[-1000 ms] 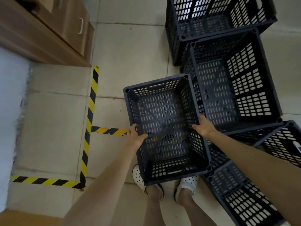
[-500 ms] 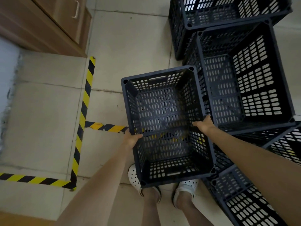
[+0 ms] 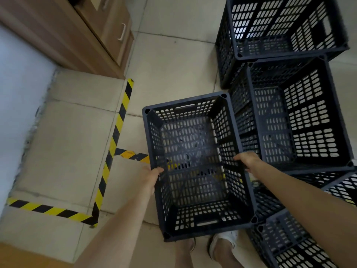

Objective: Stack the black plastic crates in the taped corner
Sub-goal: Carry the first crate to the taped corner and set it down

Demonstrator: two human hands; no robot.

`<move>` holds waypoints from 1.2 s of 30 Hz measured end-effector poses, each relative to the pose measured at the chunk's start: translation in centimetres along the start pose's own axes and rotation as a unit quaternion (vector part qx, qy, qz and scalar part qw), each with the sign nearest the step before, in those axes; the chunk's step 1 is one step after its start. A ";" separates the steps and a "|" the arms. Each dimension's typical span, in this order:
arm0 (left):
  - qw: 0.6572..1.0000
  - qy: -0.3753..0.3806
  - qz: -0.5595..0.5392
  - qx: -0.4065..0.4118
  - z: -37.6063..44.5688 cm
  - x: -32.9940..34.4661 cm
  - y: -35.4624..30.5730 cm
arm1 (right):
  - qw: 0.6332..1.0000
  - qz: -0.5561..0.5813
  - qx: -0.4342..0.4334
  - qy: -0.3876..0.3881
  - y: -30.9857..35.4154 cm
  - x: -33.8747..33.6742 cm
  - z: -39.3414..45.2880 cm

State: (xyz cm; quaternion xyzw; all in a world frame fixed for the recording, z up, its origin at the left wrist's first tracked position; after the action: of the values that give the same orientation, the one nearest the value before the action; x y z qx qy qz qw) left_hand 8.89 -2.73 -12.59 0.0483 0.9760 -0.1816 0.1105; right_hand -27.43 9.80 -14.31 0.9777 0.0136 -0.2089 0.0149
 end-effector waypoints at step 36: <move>0.967 -0.096 -0.213 -0.100 0.2 -45.5 0.1 | 0.935 -0.301 -0.186 0.033 28.4 33.0 -19.0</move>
State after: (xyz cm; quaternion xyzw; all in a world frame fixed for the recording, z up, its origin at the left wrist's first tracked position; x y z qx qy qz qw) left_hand 53.11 -5.13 -2.21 -0.1896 0.9617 -0.1062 0.1668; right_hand 11.41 -17.28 -9.80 0.9137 0.3468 -0.1652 0.1329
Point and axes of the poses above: each hand's wrist, its own z-axis towards the middle knuckle, its own x-axis out of the palm, y = z × x, the point moved 9 cm from there along z, towards the middle knuckle, and after that the axes turned 15 degrees about -z, right-handed, at the moved point
